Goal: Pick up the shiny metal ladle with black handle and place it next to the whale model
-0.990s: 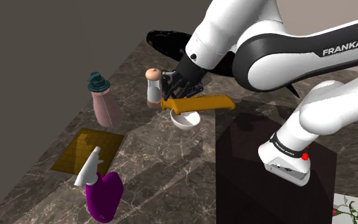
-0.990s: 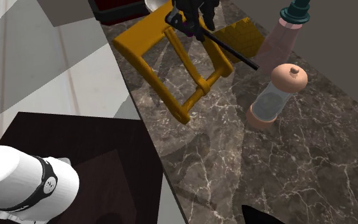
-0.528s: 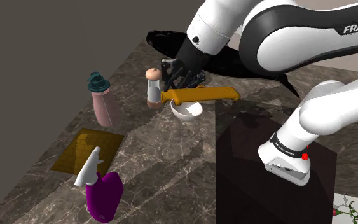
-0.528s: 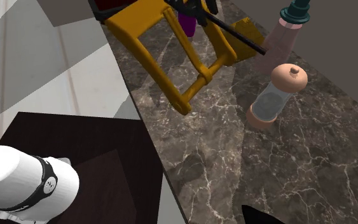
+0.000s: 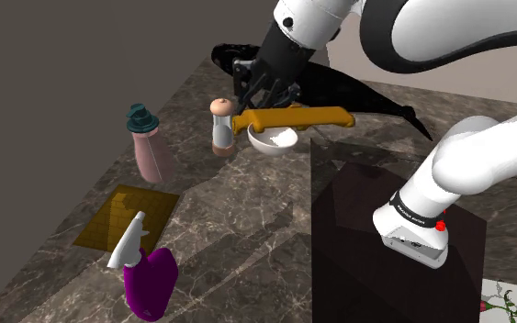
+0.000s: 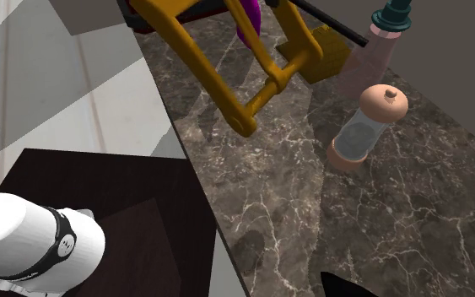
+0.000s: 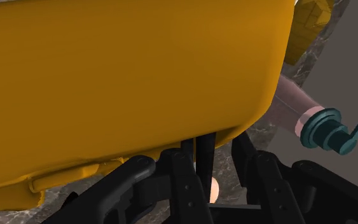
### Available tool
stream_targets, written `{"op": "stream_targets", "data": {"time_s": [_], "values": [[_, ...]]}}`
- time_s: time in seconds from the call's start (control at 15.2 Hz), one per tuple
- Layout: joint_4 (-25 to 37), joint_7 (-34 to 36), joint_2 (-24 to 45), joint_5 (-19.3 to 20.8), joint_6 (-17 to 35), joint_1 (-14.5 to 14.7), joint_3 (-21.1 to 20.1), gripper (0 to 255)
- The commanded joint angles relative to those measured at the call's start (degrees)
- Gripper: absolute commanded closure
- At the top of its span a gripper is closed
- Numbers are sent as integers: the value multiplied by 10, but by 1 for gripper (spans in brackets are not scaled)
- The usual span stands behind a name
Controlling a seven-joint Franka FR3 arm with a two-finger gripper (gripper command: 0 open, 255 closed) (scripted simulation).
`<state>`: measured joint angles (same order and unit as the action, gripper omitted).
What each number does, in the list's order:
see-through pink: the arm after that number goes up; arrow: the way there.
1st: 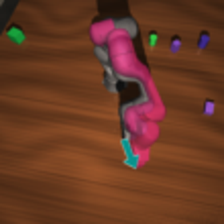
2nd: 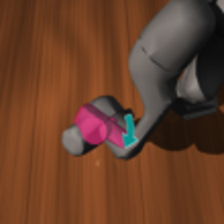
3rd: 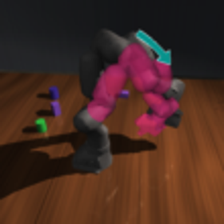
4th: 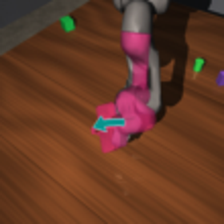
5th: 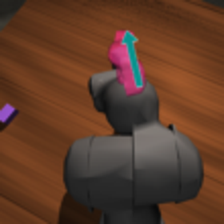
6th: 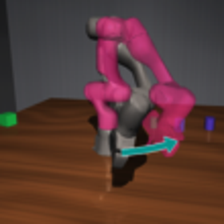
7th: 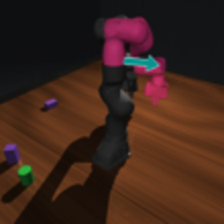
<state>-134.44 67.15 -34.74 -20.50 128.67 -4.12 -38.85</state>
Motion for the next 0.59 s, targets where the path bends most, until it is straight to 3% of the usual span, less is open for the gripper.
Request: {"op": "stream_targets", "data": {"time_s": [0.0, 0.53], "values": [[14, 1, -2, 3, -15, -1, 4, 255], [72, 3, -3, 15, -75, -7, 21, 255]]}}
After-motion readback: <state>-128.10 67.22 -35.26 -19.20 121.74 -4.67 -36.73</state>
